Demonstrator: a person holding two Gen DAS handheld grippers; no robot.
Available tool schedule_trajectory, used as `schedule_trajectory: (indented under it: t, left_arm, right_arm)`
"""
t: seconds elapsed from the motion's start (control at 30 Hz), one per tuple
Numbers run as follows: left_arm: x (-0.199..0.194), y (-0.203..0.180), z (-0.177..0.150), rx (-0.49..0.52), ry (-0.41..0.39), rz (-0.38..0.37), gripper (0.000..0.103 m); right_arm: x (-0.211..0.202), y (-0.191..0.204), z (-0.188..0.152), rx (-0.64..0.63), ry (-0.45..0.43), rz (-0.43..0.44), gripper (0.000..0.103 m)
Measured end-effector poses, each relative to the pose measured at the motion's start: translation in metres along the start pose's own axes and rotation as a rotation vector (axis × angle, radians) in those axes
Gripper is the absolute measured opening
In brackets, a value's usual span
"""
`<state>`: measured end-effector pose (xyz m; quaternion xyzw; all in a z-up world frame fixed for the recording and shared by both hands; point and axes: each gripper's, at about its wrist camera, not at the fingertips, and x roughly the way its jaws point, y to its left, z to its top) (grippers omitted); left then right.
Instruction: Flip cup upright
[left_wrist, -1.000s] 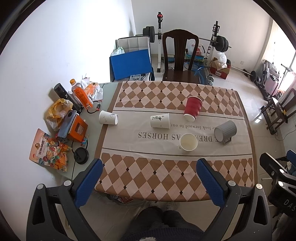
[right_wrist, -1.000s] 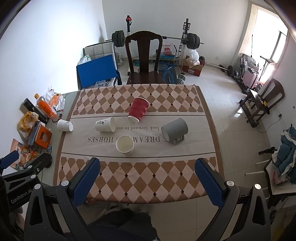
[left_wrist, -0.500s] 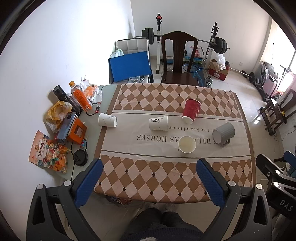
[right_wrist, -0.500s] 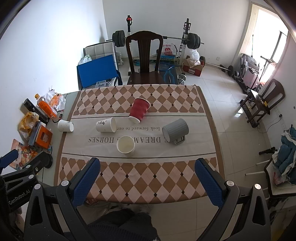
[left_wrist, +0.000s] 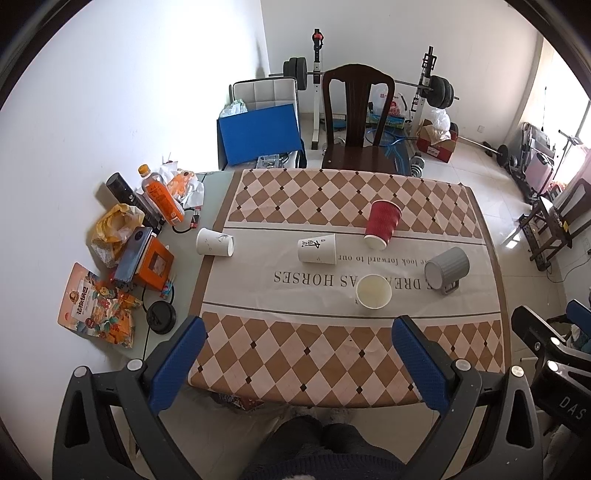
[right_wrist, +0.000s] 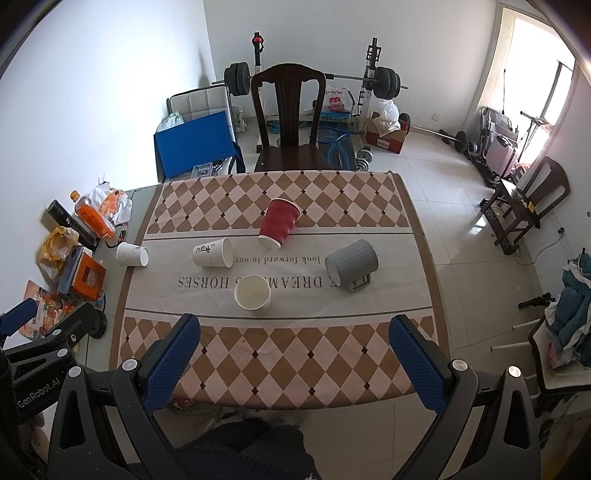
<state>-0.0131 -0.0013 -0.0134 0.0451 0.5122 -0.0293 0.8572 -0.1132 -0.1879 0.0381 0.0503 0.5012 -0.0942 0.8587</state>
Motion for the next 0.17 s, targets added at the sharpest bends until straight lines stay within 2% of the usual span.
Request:
schedule_trajectory:
  t: [0.17]
  left_arm:
    - [-0.0005, 0.0001, 0.0079, -0.006, -0.001, 0.001, 0.103]
  right_arm:
    - [0.0002, -0.0001, -0.0004, 0.001, 0.000, 0.000, 0.103]
